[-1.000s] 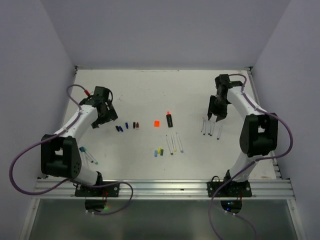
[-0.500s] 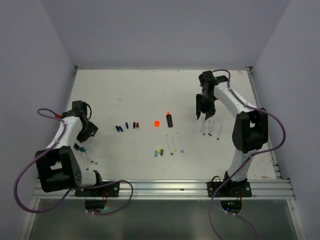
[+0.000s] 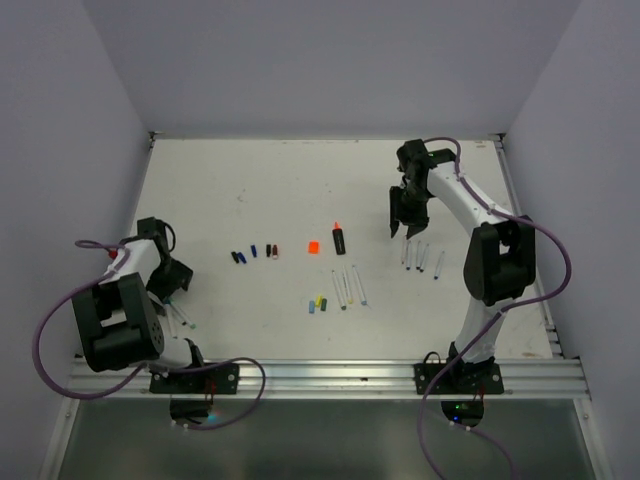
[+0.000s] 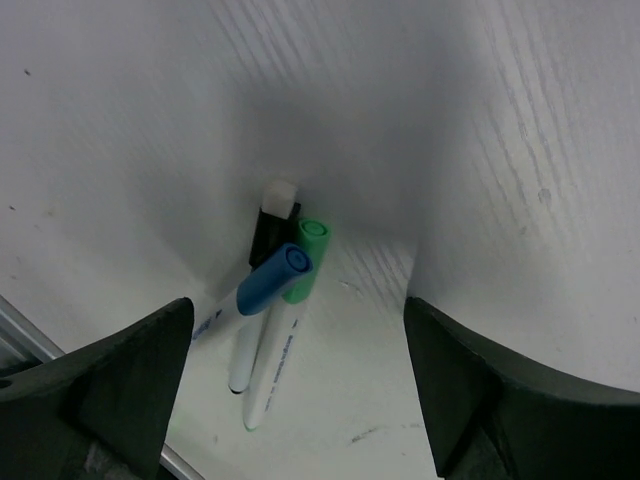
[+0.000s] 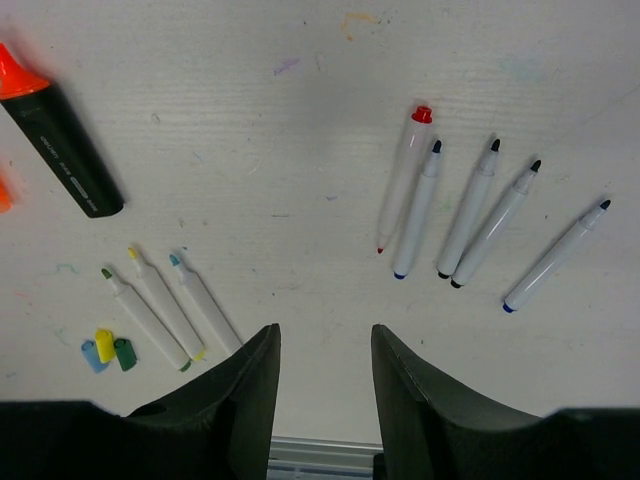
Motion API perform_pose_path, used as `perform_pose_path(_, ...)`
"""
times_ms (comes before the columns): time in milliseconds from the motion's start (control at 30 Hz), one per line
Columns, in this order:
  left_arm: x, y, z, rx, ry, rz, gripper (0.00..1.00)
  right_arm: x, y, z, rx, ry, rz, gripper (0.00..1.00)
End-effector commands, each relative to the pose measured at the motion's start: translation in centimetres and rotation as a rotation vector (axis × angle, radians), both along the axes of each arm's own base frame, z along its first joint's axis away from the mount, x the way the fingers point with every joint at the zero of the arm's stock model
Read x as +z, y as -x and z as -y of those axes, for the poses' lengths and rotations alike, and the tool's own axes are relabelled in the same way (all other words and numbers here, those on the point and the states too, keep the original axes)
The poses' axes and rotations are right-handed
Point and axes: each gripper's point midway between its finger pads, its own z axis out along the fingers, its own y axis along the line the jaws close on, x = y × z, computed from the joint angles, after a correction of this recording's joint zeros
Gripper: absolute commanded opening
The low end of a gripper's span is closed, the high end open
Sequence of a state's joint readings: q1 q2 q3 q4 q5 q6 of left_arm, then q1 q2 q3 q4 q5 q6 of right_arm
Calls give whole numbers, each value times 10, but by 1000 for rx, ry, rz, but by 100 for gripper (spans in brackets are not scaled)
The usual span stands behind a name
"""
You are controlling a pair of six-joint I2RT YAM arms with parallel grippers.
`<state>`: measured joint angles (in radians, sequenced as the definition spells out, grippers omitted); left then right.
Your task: Open the pen caps
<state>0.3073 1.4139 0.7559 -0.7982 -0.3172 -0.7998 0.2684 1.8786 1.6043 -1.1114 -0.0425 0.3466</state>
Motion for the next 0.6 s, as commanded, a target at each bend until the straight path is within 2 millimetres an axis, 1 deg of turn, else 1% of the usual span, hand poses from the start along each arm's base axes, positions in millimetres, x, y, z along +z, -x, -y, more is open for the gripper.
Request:
perform_pose_path(0, -13, -6, 1, -10, 17, 25, 87, 9, -5, -5, 22, -16, 22, 45)
perform_pose_path(100, -20, -5, 2, -20, 22, 15, 85, 11, -6, -5, 21, -20, 31, 45)
perform_pose_path(200, -22, -9, -2, -29, 5, 16, 83, 10, -4, -7, 14, -34, 34, 45)
perform_pose_path(233, -20, -14, -6, -34, -9, 26, 83, 11, -5, -8, 12, -42, 45, 45)
perform_pose_path(333, -19, -20, -10, -46, -19, 24, 82, 11, 1, -11, 9, -58, 60, 45)
perform_pose_path(433, -21, -25, -9, -52, -9, 30, 82, 10, 7, -12, 23, -50, 69, 45)
perform_pose_path(533, -21, -34, -8, -67, 5, 49, 80, 12, 13, -22, 62, -46, 78, 45)
perform_pose_path(567, -21, -37, -9, -75, 7, 54, 78, 13, 16, -29, 82, -47, 80, 45)
